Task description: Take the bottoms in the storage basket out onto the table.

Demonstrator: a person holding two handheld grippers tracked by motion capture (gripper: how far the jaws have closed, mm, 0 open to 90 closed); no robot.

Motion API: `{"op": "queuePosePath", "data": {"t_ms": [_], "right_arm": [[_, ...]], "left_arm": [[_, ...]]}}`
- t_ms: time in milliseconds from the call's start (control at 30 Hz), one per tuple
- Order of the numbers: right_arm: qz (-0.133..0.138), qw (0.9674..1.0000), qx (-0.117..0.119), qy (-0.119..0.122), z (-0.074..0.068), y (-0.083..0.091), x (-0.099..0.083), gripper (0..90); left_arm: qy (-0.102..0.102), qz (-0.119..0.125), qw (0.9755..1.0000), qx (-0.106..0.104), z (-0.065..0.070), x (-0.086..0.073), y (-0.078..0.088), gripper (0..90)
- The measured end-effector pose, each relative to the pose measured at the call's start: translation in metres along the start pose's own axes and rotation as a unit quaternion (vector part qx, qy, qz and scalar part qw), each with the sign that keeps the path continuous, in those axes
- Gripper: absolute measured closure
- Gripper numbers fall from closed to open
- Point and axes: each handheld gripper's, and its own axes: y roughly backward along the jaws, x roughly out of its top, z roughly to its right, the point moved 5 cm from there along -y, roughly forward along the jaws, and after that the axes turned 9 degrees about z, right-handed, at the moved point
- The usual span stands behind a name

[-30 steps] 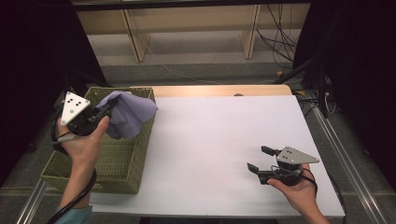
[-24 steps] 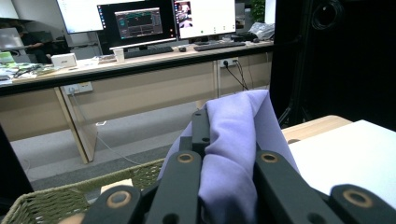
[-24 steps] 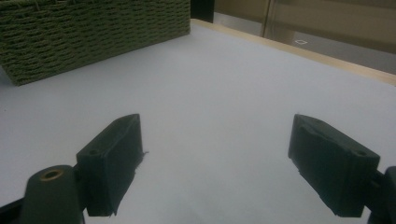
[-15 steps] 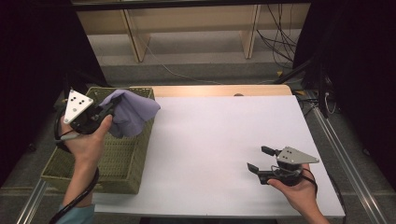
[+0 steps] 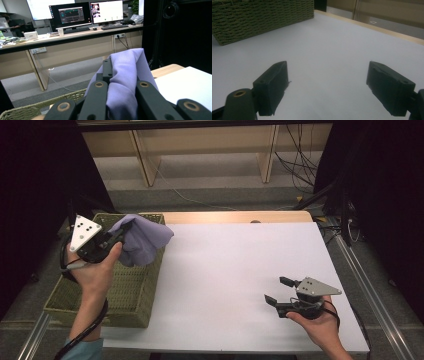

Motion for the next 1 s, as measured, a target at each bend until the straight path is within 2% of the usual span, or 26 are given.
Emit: {"op": "queuePosePath", "data": {"t_ms": [1000], "right_arm": [[0.001,1.0,0.002,-0.001,0.0,-0.001,-0.001,18.7]], "left_arm": [[0.001,0.009,0.9998,-0.015,0.014,0.005,-0.008,84.8]]}}
